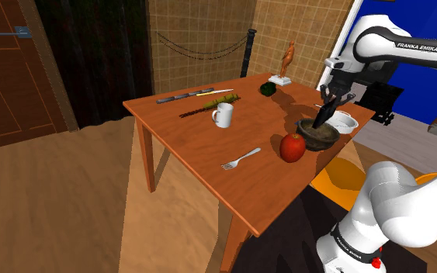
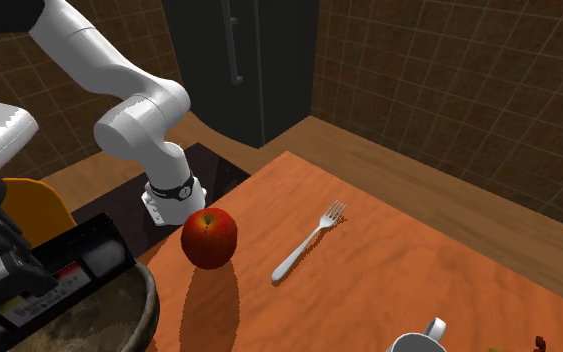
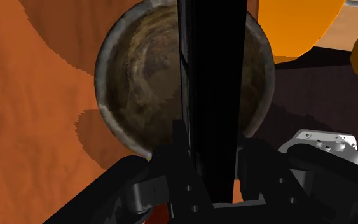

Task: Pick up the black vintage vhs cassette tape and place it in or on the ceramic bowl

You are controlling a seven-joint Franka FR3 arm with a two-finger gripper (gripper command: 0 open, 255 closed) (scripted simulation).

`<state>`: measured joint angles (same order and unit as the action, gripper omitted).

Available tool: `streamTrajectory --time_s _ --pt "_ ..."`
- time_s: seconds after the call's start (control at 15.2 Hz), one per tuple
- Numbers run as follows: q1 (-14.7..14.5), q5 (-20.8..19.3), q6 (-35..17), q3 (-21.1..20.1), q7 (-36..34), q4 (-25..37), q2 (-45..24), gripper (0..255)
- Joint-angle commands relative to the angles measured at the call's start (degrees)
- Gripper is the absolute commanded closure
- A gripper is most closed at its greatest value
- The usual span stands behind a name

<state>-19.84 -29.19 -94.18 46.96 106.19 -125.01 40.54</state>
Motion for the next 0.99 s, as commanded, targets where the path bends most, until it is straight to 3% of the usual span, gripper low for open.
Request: streamTrajectory --time_s 0.0,0.33,0.79,0.86,0.92 --pt "0.09 -0.43 -1.42 0.59 -0.19 -1.4 0.1 255" --pt "0.34 -1.55 -4.78 2.09 -0.63 -4.78 0.3 255" --pt "0.31 -1.57 -4.77 2.1 -0.65 -4.77 0.31 255" --pt "0.32 -1.57 -4.76 2.09 -0.66 -4.78 0.32 0" --pt "0.28 -1.59 -4.82 2.21 -0.58 -4.73 0.25 0"
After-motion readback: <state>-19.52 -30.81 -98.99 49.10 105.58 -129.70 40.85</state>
